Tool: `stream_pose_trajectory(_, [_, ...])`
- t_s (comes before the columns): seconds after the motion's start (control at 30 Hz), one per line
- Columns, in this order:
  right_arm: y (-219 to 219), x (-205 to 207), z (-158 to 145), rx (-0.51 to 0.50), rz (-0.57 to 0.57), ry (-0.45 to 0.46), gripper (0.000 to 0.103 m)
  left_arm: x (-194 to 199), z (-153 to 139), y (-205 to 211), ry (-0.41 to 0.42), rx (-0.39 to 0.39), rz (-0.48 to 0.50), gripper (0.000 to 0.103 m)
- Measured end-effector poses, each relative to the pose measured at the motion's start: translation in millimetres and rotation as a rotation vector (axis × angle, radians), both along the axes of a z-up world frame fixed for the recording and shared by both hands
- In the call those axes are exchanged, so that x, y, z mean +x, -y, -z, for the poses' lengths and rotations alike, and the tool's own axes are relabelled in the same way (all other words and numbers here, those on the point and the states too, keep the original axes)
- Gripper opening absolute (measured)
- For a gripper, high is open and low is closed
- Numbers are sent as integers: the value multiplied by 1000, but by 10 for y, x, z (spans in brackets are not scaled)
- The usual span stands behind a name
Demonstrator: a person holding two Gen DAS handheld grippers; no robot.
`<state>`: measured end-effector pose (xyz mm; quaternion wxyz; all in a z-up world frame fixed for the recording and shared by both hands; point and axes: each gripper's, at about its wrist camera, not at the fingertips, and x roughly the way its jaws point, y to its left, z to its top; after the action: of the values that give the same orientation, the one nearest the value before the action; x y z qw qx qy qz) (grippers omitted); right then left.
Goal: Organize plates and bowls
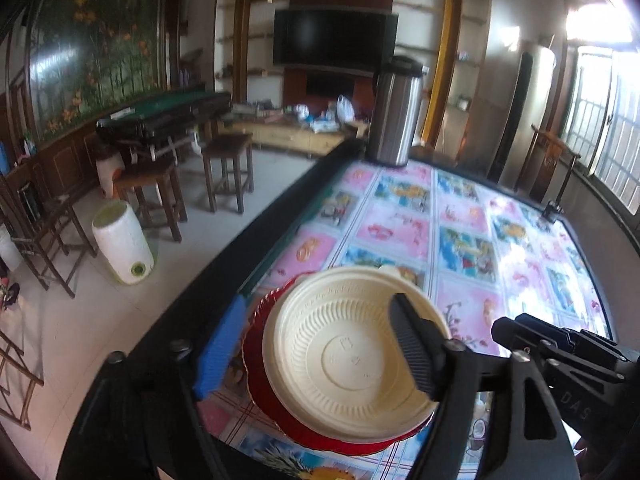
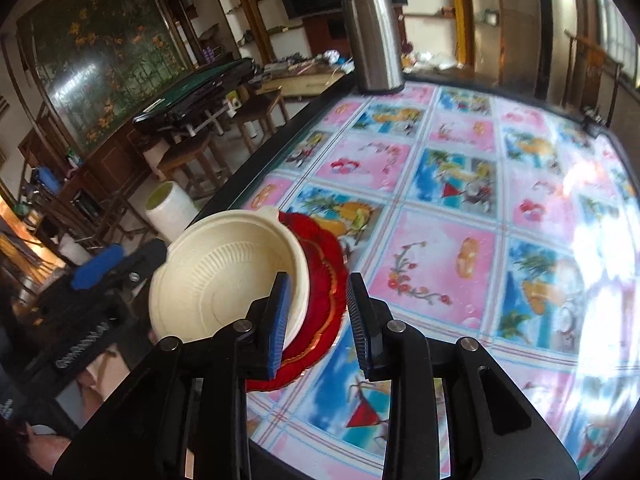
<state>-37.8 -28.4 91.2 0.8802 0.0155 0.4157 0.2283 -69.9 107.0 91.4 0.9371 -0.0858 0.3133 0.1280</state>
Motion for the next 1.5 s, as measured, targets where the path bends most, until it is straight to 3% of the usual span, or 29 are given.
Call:
stream_pose_trajectory(0.07, [32, -119, -17, -31, 31, 47, 52, -73, -9, 52, 39, 30, -1, 81])
stream_pose_trajectory(0.13, [72, -201, -11, -52, 56, 89, 59, -146, 28, 97, 56, 55, 2, 81])
stream_pose_trajectory(0.27, [72, -362, 67, -76, 80, 124, 59, -229, 154, 120, 39, 88, -18, 81])
stream_pose_trajectory(0.67, [-16, -607, 170, -100, 115, 180, 59, -392, 350, 111, 45, 64, -4, 81])
stream_pose_trajectory(0.8, [14, -622, 184, -57, 130, 177, 59, -431, 390, 110, 40, 69, 8, 81])
stream_pose_trajectory(1.5, [-82, -631, 249, -41, 112, 152, 59, -420, 436, 115, 32, 106, 20, 81])
